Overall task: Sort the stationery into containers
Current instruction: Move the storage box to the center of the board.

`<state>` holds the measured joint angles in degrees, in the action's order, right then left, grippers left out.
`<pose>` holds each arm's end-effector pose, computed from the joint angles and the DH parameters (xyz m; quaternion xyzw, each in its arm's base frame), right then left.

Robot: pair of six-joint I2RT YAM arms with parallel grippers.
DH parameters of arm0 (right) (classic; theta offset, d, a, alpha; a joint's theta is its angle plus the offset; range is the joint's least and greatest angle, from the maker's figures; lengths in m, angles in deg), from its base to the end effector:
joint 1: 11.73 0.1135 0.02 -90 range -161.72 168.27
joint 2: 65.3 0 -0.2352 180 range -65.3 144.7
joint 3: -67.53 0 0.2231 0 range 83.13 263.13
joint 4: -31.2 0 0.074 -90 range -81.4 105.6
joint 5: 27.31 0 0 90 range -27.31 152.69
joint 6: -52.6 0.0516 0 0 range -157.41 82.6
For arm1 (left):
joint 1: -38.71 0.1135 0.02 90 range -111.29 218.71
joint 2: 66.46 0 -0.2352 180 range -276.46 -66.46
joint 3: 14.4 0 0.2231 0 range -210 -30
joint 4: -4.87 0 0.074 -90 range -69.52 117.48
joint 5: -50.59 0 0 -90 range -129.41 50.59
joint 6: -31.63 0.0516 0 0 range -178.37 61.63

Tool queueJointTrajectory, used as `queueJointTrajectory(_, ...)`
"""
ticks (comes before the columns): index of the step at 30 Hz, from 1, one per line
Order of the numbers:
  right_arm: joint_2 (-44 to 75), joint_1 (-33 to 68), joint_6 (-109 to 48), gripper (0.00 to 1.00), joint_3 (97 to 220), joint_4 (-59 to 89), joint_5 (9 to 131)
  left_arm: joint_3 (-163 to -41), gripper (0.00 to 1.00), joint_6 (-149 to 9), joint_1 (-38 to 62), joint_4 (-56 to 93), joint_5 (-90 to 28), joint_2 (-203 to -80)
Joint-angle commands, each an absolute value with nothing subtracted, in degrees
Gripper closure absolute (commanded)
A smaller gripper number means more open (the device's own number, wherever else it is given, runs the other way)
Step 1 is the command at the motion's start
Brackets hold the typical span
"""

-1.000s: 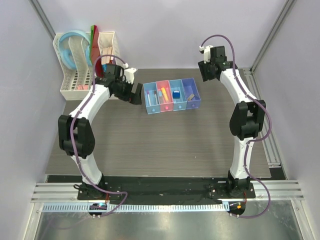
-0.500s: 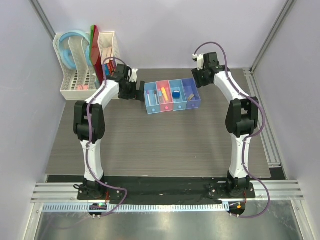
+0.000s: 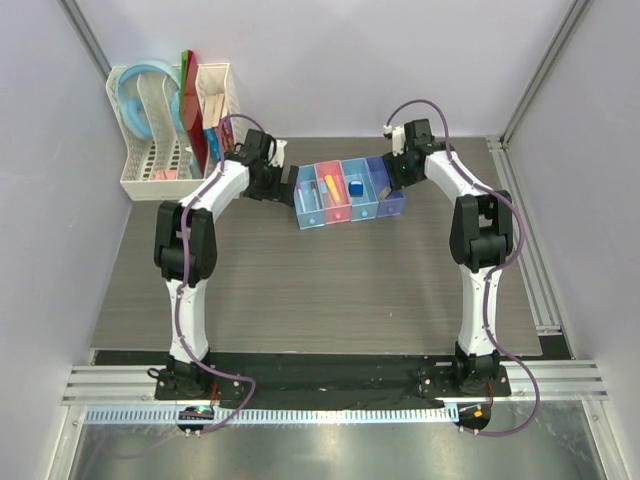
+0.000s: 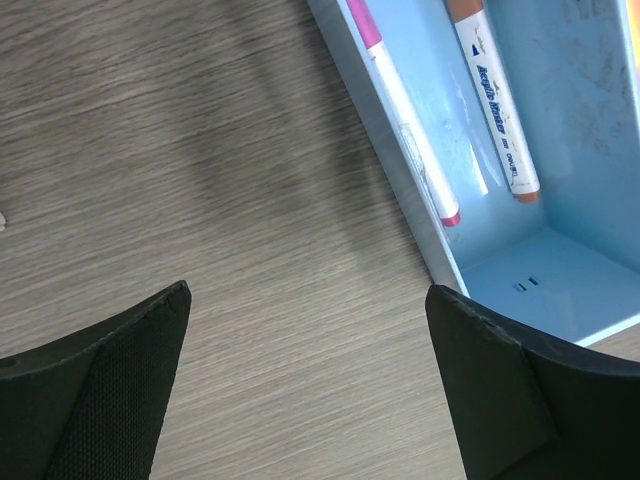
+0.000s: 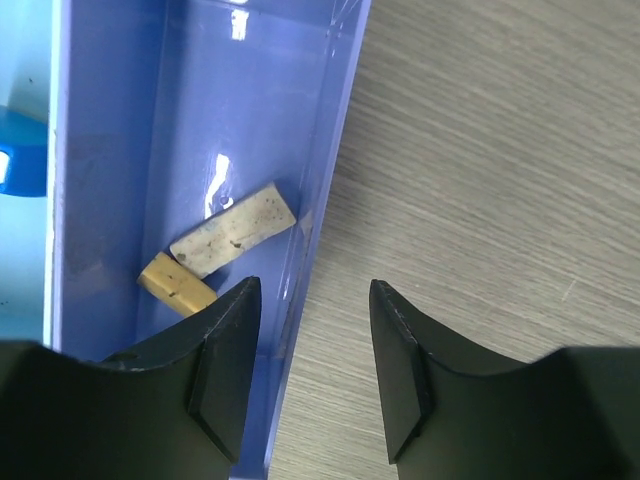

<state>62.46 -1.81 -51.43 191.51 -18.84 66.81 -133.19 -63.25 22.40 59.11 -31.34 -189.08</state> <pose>0.4532 0.0830 0.1835 -0.2080 0.9270 0.0230 0.3113 0.4160 -0.1293 0.1905 0.1148 0.9524 -0.1169 0.2573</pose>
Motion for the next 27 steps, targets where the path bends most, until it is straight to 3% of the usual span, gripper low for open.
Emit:
queueJointTrajectory(1, 60.82, -1.79, -51.03, 0.48, 190.45, -16.57, 67.88, -133.10, 0.00, -63.03, 22.36, 59.50, -32.74, -182.66)
queueJointTrajectory(13, 57.75, -1.62, -49.97, 0.50, 184.04, -15.08, 69.20, -136.17, 0.00, -66.80, 21.93, 59.32, -29.92, -183.87)
queueJointTrajectory(27, 57.13, -1.27, -49.89, 0.50, 182.36, -14.81, 69.20, -139.60, 0.00, -66.63, 17.88, 59.76, -34.76, -191.87)
